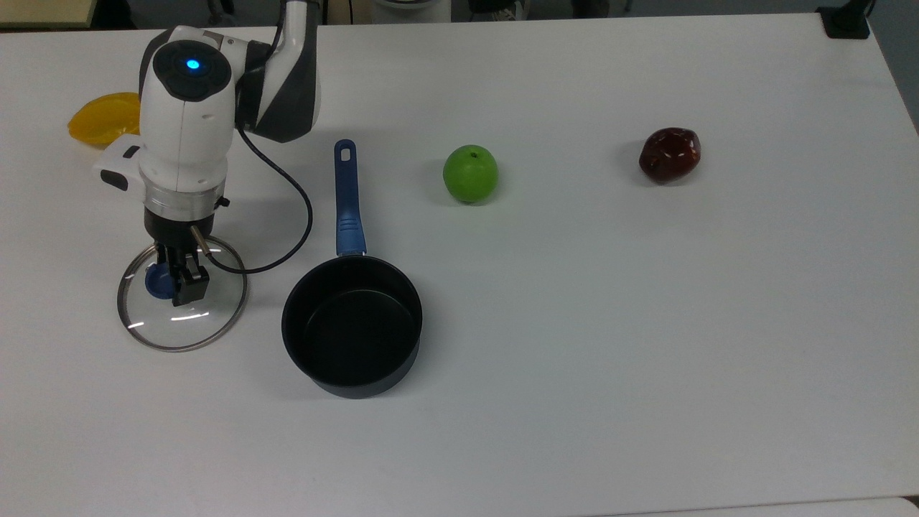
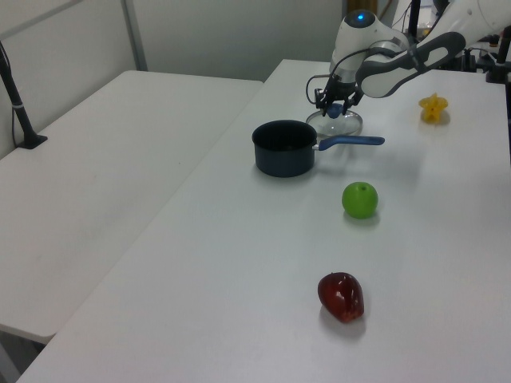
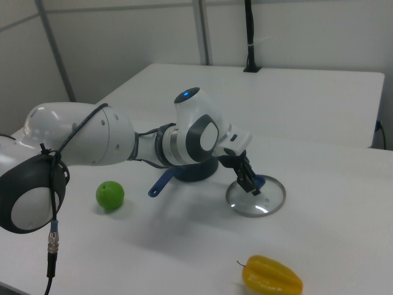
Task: Open lid
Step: 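Lower the glass lid flat onto the table beside the saucepan, then open the gripper, release the knob, and raise the gripper away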
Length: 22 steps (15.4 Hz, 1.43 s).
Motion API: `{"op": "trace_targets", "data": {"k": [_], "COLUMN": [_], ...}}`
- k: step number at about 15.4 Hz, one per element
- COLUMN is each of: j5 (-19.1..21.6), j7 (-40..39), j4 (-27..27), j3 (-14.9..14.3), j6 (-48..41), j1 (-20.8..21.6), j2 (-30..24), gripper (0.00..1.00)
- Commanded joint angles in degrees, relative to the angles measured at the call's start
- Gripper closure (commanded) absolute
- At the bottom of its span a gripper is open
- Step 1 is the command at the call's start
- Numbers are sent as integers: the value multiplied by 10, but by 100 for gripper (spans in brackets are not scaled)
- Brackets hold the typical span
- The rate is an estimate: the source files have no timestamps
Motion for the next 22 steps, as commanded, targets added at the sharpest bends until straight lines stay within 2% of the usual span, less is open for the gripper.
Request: {"op": "trace_targets", "data": {"k": [1, 4, 6, 9, 12, 18, 20, 22], "j5": [-8, -5, -2, 14, 66, 173, 211, 240], "j7": [-3, -2, -2, -5, -25, -162, -244, -358], "j4": [-13, -12, -9, -10, -8, -5, -8, -32], "j3": [-8, -8, -9, -8, -6, -4, -8, -14], "j6": [20, 19, 17, 10, -47, -239, -316, -397], "j1": [5, 3, 1, 0, 6, 65, 87, 107], "j2": [-5, -6, -13, -56, -104, -215, -255, -305], "gripper": [26, 15, 1, 0, 0, 0, 0, 0]}}
